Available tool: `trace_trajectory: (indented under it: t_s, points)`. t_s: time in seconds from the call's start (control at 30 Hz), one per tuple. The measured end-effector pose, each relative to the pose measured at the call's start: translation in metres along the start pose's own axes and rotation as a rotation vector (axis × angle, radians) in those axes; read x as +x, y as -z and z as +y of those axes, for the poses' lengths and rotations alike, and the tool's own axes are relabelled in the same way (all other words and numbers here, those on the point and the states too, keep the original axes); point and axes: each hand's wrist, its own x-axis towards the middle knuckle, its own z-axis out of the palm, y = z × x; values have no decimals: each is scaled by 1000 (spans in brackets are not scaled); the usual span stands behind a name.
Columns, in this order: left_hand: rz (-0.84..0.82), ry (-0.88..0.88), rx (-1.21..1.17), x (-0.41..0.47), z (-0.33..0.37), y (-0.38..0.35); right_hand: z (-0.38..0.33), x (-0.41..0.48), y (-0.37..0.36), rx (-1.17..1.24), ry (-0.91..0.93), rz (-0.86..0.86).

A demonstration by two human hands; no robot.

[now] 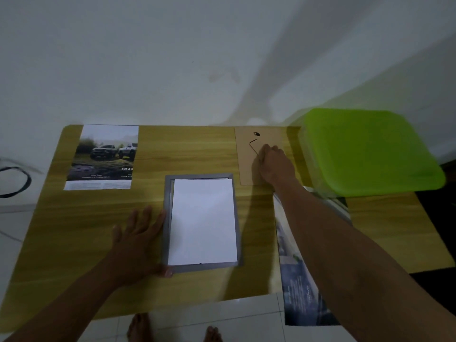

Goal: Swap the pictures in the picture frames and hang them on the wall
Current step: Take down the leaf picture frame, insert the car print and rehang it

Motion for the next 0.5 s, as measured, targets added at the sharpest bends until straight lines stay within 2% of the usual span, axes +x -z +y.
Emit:
trace_trajectory:
  t_s: [0.5]
  points:
    - [3, 15, 31, 1, 2, -1, -30, -56, -4, 53, 147, -23]
